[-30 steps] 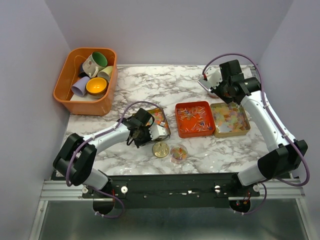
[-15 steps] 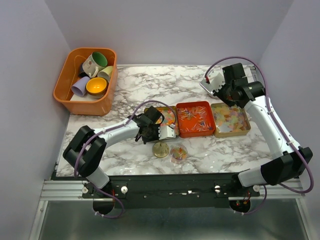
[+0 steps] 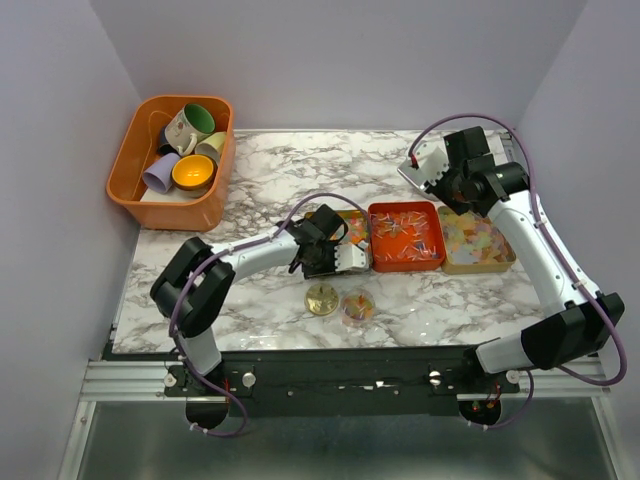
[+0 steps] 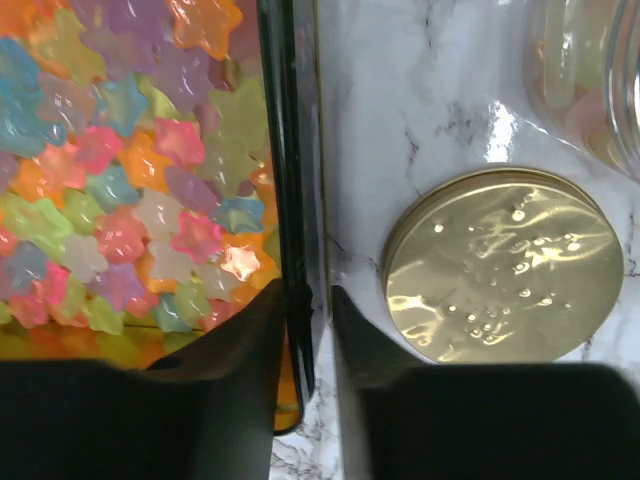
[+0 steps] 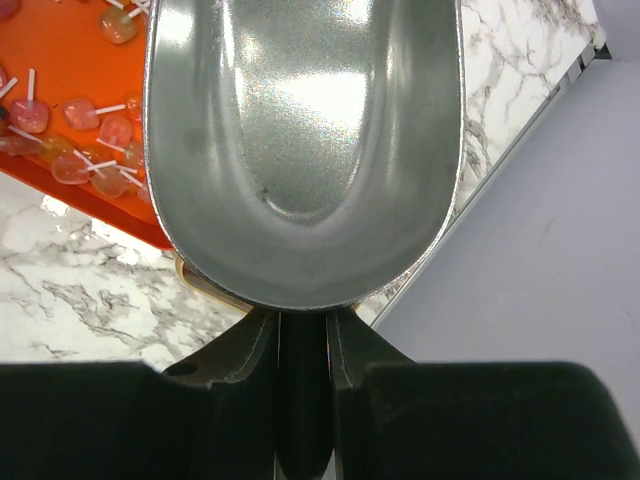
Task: Pack the candies
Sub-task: Move the storage box to the center of the board.
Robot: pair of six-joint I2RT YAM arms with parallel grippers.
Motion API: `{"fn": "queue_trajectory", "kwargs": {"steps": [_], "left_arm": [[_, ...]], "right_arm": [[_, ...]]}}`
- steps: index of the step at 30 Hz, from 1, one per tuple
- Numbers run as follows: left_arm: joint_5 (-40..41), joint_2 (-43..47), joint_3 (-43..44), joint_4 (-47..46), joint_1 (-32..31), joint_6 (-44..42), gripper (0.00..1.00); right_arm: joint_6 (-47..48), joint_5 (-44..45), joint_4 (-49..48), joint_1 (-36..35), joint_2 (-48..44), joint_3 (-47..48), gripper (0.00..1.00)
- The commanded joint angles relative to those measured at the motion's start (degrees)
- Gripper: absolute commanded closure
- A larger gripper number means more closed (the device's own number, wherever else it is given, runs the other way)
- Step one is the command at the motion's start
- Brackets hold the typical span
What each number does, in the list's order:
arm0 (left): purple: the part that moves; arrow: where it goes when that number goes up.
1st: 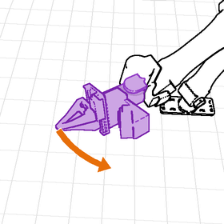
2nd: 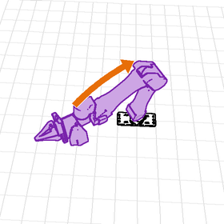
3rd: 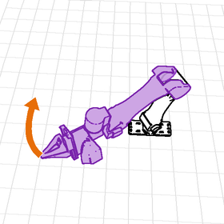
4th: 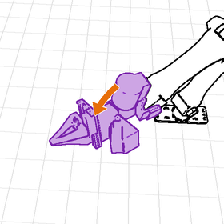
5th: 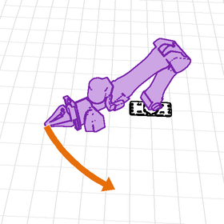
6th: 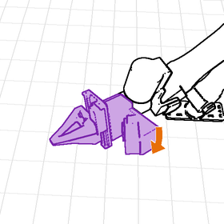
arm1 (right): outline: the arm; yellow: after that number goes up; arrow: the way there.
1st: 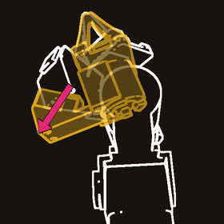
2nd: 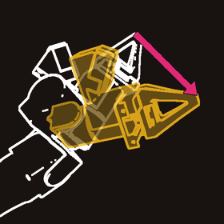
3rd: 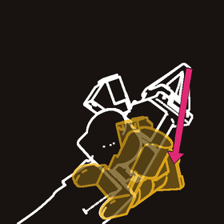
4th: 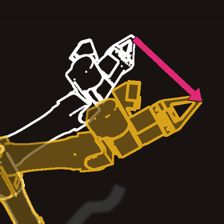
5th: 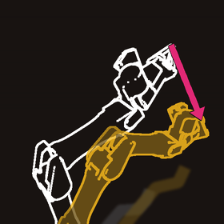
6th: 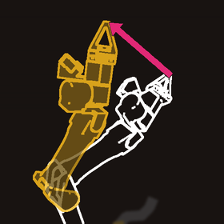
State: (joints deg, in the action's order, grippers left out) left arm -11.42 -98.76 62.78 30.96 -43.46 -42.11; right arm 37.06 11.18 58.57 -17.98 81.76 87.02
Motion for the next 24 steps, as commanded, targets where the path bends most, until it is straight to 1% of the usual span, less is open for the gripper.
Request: {"fn": "queue_trajectory", "kwargs": {"steps": [1, 4, 6, 10, 11, 12, 13, 14, 15, 16, 18, 19, 20, 22, 23, 24], "left_arm": [[0.70, -0.39, 1.82, -1.08, -0.48, 2.46, 0.54], [0.17, 4.44, -0.55, -2.39, -0.22, 3.96, 0.45], [0.17, 8.82, -0.91, -2.48, -0.13, 6.24, 0.44], [0.43, 17.18, 0.58, -1.43, 0.92, 12.65, 0.38], [0.17, 19.03, 0.67, -1.69, 1.71, 14.84, 0.36], [-0.79, 22.35, 0.67, -2.21, 2.67, 19.12, 0.34], [-1.67, 23.86, 0.59, -3.70, 5.55, 21.95, 0.28], [-2.81, 25.18, 0.59, -4.32, 7.06, 24.24, 0.26], [-4.12, 26.94, 0.67, -5.46, 8.90, 28.44, 0.25], [-6.57, 27.30, 1.28, -5.65, 11.53, 30.05, 0.22], [-9.04, 26.44, 2.69, -5.47, 13.92, 32.17, 0.22], [-13.67, 25.73, 4.52, -4.95, 15.32, 34.96, 0.21], [-16.59, 24.77, 5.67, -5.03, 18.82, 37.08, 0.21], [-24.31, 20.99, 8.48, -6.08, 22.96, 41.82, 0.22], [-32.70, 19.50, 9.28, -7.04, 26.38, 48.80, 0.22], [-36.88, 16.44, 9.90, -7.92, 27.98, 51.48, 0.23]], "right_arm": [[-0.06, -1.42, 0.41, 0.31, -0.19, 0.52, 0.99], [0.21, -2.12, 1.02, 0.31, -0.54, -0.10, 0.99], [0.47, -3.26, 1.55, 0.31, -0.72, -0.10, 0.99], [3.44, -10.36, 5.15, 0.31, -1.16, 0.51, 0.99], [4.24, -10.82, 4.81, 0.14, -2.03, -0.35, 0.99], [5.03, -12.74, 4.54, 0.05, -2.39, -0.89, 0.99], [6.61, -14.15, 4.19, -0.13, -2.83, -1.41, 0.99], [7.15, -14.78, 2.88, -0.48, -3.35, -2.38, 0.99], [8.72, -15.57, 2.52, -0.65, -3.44, -2.56, 0.99], [9.60, -17.92, 2.34, -1.18, -3.62, -2.65, 0.99], [10.92, -19.70, 1.38, -2.14, -4.14, -3.00, 0.99], [12.23, -20.49, 0.42, -3.63, -4.32, -3.26, 0.99], [13.03, -20.50, -0.03, -4.69, -4.67, -3.44, 0.99], [15.14, -19.63, -2.39, -7.84, -5.46, -4.75, 0.99], [15.50, -18.92, -3.45, -8.99, -5.73, -5.54, 0.99], [15.85, -18.39, -4.42, -9.79, -5.90, -5.98, 0.99]]}}
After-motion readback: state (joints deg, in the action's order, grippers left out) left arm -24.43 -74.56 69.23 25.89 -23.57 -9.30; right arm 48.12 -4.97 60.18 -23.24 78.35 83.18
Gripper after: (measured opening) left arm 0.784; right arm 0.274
